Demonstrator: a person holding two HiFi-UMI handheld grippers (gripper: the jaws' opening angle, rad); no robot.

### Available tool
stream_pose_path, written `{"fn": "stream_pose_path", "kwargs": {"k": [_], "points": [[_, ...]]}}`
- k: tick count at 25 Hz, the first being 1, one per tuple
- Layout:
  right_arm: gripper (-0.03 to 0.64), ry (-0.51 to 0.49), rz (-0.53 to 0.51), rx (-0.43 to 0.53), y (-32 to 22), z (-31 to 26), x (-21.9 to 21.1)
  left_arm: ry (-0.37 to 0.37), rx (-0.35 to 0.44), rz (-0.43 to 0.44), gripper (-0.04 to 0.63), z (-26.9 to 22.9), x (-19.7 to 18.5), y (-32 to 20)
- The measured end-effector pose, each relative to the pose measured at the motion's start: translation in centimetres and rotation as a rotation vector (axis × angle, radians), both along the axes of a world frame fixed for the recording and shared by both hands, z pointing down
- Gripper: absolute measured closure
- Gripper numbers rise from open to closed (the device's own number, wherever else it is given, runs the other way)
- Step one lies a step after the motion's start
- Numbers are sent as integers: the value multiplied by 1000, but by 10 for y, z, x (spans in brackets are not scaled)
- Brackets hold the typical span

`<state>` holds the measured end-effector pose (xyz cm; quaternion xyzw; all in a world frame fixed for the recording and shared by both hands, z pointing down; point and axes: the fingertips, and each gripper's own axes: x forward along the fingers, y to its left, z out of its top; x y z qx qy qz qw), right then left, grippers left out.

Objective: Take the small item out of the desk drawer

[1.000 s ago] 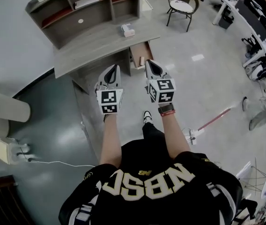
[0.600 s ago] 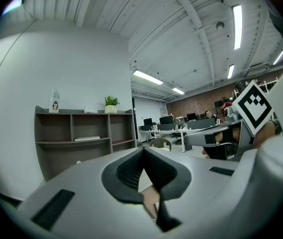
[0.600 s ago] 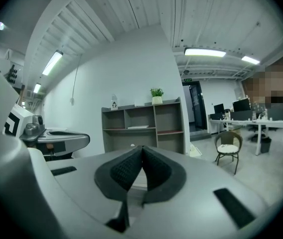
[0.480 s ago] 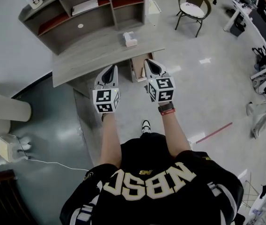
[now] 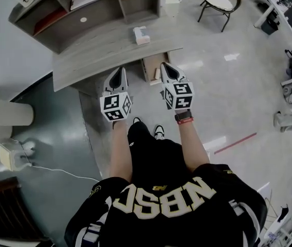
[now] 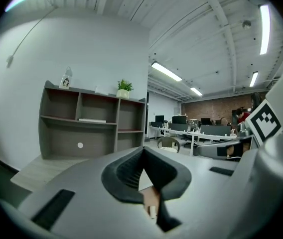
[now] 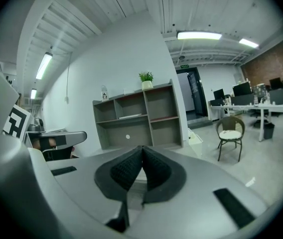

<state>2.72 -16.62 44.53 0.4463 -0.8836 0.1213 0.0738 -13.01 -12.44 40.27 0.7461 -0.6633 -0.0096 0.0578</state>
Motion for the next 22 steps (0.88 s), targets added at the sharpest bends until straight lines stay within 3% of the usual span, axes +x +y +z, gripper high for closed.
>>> {"fn": "stream_pose_path", "kwargs": {"k": [8,16,22], "points": [[609,22,22,-85,-30,49,-6,28,-112,61,583,59,6,-41],[607,80,57,-233,-40,113,-1,68,-268,162,583,126,29,-73],[600,88,85,-333,-44,159,-6,71,-333,225,583,161,43,-86]]}}
